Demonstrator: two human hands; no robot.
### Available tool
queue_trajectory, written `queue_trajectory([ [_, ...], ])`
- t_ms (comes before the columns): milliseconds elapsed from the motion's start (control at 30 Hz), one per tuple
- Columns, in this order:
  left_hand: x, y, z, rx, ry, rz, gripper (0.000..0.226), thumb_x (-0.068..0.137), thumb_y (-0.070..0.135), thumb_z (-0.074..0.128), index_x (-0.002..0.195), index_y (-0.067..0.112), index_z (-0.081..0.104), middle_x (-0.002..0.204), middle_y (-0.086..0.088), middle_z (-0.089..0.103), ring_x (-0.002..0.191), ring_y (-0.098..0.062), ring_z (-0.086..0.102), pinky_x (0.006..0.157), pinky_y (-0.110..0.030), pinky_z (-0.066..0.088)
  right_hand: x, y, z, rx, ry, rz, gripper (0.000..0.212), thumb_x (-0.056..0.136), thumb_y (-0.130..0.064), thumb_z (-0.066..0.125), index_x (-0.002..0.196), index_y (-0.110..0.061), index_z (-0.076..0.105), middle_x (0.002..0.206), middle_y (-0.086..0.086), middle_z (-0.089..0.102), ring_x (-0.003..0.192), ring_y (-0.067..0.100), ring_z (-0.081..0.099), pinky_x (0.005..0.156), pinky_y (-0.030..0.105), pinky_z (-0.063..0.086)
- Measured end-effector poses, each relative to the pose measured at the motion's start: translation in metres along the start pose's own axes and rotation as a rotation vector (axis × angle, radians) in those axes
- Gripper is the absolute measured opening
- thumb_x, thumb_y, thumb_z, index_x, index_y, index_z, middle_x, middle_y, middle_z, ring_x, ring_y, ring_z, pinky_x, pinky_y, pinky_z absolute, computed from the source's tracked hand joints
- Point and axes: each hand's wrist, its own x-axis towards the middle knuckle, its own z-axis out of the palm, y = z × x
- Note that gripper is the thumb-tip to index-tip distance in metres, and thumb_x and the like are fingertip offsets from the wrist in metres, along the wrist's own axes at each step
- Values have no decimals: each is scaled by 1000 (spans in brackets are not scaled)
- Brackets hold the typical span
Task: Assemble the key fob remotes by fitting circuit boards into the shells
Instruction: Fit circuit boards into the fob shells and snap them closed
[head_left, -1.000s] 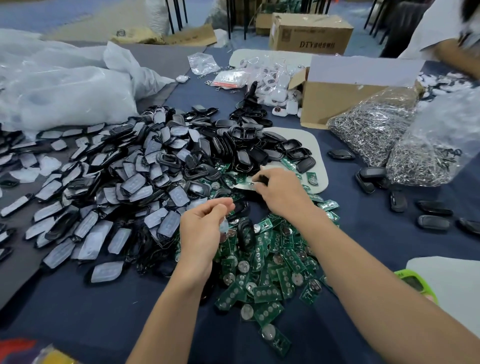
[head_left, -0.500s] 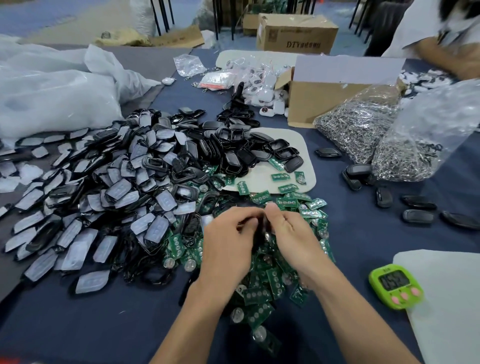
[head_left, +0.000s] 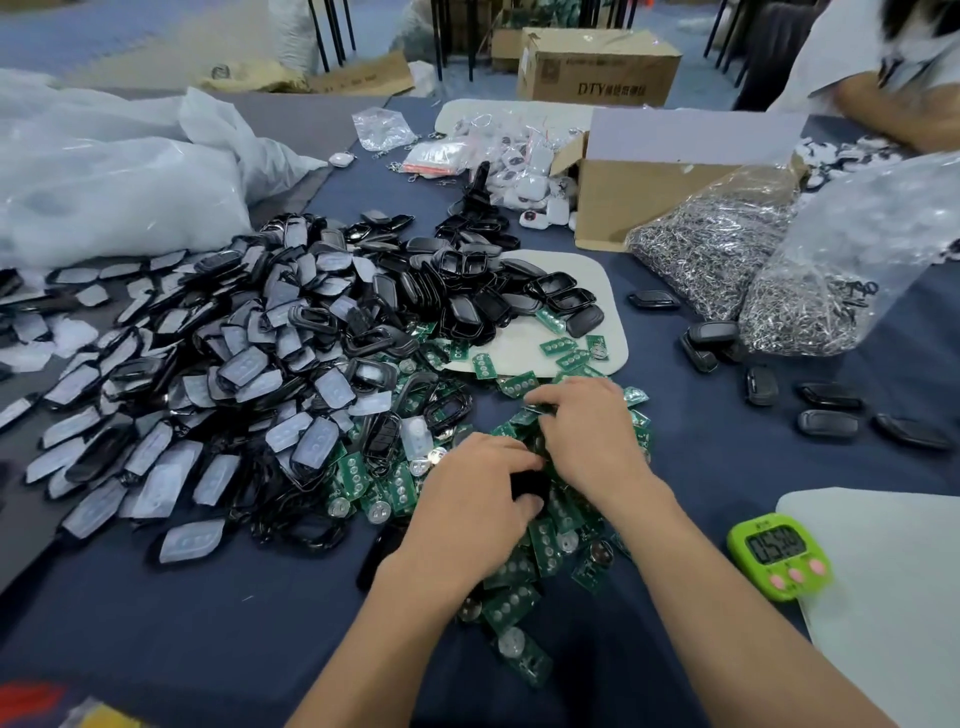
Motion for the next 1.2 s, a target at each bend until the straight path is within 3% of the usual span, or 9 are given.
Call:
queue_trajectory([
  [167, 4, -1, -2, 135, -52, 80, 43, 87, 32, 77, 129, 36, 71, 133, 17, 63, 124, -13, 49, 101, -33, 40, -9, -2, -7, 427, 186, 73, 22, 95, -17, 64, 100, -28, 82, 85, -10, 78, 81, 10, 67, 86, 36, 55],
  [267, 6, 1, -5, 156, -41, 79, 34, 95, 30, 69, 128, 38, 72, 129, 16, 67, 122, -13, 54, 100, -34, 44, -14, -2, -10, 549, 244, 103, 16, 93, -18, 65, 88, -27, 77, 68, -5, 72, 63, 13, 63, 67, 34, 53],
  [467, 20, -11, -14, -328, 318, -254, 17, 101, 41, 60, 91, 40, 74, 69, 18, 72, 51, -6, 60, 47, -28, 47, -11, 4, -5, 731, 370, 209, 21, 95, -32, 62, 77, -22, 65, 50, -4, 54, 45, 11, 38, 48, 34, 38],
  [567, 38, -21, -19, -507, 466, -290, 35, 99, 30, 67, 72, 52, 70, 76, 25, 75, 72, -5, 72, 57, -19, 57, 1, -1, -4, 835, 326, 160, 17, 92, -21, 69, 78, -28, 74, 65, -7, 73, 51, 8, 61, 48, 23, 46],
  [667, 54, -23, -18, -561, 573, -255, 46, 98, 23, 68, 70, 60, 68, 74, 31, 72, 73, 0, 69, 60, -12, 50, 14, -1, 6, 825, 279, 100, 16, 88, -16, 73, 79, -28, 79, 71, -8, 77, 67, 15, 73, 63, 34, 59],
  [767, 61, -26, -10, -539, 652, -183, 28, 98, 28, 68, 105, 53, 77, 91, 32, 74, 87, 11, 69, 83, -12, 57, 16, 2, 16, 827, 286, 45, 12, 83, -20, 77, 88, -31, 82, 77, -15, 78, 76, 6, 76, 79, 36, 64],
  [900, 59, -26, -1, -297, 700, -23, 37, 95, 46, 61, 128, 33, 74, 103, 16, 80, 91, 4, 70, 81, -19, 58, 17, 1, 14, 915, 320, -24, 14, 74, -39, 81, 88, -36, 80, 74, -10, 78, 68, 11, 75, 69, 34, 63],
  [1067, 61, -33, 4, -395, 655, -41, 23, 89, 23, 83, 108, 37, 81, 111, 31, 73, 97, 14, 68, 91, -16, 56, 21, 5, 17, 1040, 299, 55, 29, 85, 2, 73, 104, -20, 76, 68, 9, 75, 56, 17, 71, 60, 25, 58],
  [1200, 63, -30, 5, -517, 522, -43, 29, 76, 27, 92, 97, 43, 82, 126, 27, 70, 96, 16, 68, 87, -6, 52, 23, 7, 15, 1193, 296, 123, 16, 87, 9, 69, 92, -6, 69, 61, 10, 71, 48, 19, 64, 51, 26, 55],
])
